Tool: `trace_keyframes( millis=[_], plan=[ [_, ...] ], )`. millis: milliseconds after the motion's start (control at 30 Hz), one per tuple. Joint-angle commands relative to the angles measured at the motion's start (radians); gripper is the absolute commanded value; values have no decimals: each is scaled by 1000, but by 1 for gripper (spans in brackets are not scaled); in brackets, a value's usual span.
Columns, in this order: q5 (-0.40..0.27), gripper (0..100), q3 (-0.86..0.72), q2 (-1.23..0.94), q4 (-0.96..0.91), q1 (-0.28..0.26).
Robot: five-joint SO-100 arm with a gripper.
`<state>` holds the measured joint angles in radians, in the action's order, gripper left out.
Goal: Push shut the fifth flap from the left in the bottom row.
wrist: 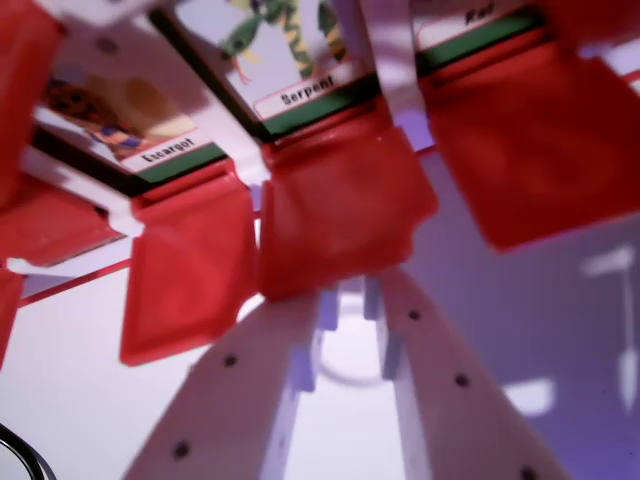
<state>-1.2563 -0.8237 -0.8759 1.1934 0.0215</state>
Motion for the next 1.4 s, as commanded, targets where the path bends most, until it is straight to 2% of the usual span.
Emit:
trace_keyframes(
  millis=[0,1033,1367],
  plan=[
    [-3,2,121,-26,-21,-14],
    [-44,2,163,8,-207,-12],
    [-51,2,164,-3,-209,-8]
  ],
)
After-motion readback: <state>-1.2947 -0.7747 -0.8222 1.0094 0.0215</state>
